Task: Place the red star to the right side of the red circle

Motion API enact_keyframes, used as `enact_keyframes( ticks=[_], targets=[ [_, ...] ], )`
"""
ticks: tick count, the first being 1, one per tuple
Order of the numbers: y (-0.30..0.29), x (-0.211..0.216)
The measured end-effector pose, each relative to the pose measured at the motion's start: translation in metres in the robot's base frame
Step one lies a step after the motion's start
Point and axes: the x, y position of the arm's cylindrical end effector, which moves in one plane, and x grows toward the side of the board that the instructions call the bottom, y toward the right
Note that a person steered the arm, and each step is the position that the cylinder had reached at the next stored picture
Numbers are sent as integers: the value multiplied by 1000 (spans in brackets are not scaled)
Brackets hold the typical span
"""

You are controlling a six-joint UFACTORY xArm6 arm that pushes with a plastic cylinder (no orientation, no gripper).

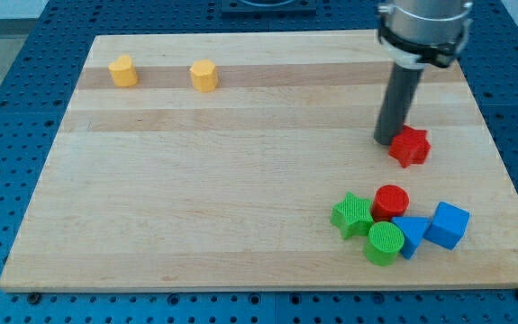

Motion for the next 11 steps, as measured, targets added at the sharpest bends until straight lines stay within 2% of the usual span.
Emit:
enact_keyframes(
  ticks=[2, 3, 4, 5, 7, 8, 9, 11],
  targets=[
    [-9, -35],
    [15, -13],
    [40, 50],
    [48, 73],
    [64, 40],
    [108, 48],
    [111, 85],
    [47, 100]
  ],
)
